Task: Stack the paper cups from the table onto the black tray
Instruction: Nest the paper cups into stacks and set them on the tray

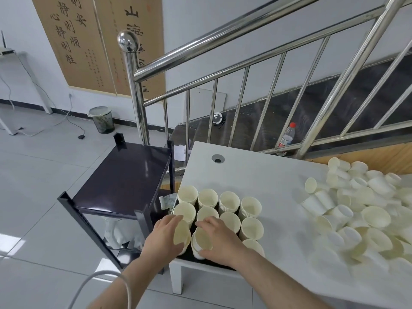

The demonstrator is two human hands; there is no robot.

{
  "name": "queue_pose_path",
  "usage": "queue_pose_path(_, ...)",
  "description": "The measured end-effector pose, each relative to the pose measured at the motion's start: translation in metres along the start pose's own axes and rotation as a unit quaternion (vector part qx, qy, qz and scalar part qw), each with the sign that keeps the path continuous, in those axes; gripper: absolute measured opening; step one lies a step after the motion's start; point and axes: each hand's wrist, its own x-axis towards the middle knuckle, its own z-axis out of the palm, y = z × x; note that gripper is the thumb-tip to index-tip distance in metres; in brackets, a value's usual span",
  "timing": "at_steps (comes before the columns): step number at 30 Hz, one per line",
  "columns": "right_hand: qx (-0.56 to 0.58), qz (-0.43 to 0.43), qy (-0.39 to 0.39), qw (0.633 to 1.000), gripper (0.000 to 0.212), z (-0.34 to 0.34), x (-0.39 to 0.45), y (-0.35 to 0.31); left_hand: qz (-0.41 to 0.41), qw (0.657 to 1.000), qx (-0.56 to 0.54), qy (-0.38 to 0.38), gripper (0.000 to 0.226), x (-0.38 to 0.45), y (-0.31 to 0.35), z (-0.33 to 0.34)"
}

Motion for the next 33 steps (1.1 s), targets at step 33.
queue_pose_path(33, -0.025, 0.02, -0.001, 0.999, 0.062, 0.019, 0.011, 0.018, -0.02, 0.999, 0.04, -0.005, 0.058, 0.007, -0.004, 0.016)
